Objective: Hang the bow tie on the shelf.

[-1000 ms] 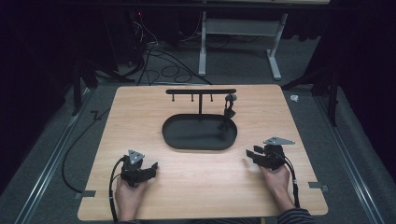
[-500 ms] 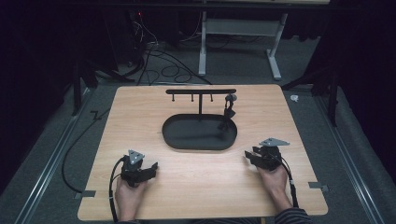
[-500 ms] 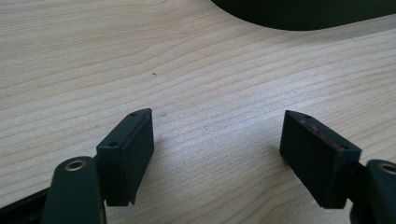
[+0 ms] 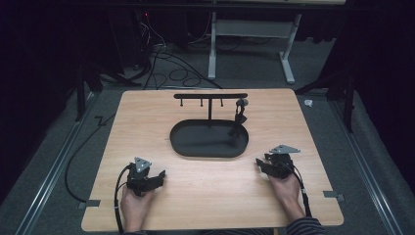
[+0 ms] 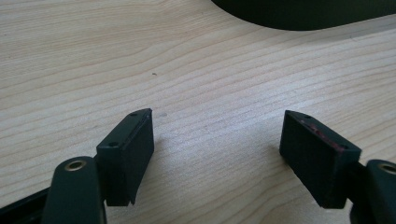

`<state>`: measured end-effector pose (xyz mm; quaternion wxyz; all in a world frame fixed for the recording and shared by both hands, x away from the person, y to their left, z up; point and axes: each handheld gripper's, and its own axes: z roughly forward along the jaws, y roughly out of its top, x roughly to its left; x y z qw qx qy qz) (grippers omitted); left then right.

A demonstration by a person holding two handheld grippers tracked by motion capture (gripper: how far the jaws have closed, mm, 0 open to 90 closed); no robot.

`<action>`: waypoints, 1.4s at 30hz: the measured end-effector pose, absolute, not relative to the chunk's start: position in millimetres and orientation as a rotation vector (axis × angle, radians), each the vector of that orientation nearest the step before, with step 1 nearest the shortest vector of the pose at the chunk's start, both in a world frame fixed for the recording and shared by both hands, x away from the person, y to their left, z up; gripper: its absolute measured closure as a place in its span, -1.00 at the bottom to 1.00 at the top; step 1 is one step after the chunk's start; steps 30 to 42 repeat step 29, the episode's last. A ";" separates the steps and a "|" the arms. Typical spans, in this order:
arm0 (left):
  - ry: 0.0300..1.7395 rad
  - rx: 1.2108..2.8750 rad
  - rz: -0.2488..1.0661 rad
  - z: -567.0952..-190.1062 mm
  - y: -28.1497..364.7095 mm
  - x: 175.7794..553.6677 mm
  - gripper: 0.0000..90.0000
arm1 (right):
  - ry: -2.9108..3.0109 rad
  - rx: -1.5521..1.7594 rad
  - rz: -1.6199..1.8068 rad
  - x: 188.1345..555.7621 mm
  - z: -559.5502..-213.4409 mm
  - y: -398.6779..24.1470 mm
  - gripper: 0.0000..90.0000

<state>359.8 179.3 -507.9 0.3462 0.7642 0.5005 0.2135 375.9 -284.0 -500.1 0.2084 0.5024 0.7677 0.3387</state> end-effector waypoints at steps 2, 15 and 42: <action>1.299 1.984 0.554 -507.9 179.3 359.8 -0.41 | 2.133 1.395 0.941 376.1 -500.4 -284.1 0.21; 1.301 1.983 0.556 -507.9 179.3 359.2 -0.41 | 2.131 1.370 0.917 374.7 -501.9 -280.6 0.04; 1.317 1.965 0.562 -507.7 180.5 358.5 -0.31 | 2.131 1.370 0.918 374.7 -501.9 -280.7 0.04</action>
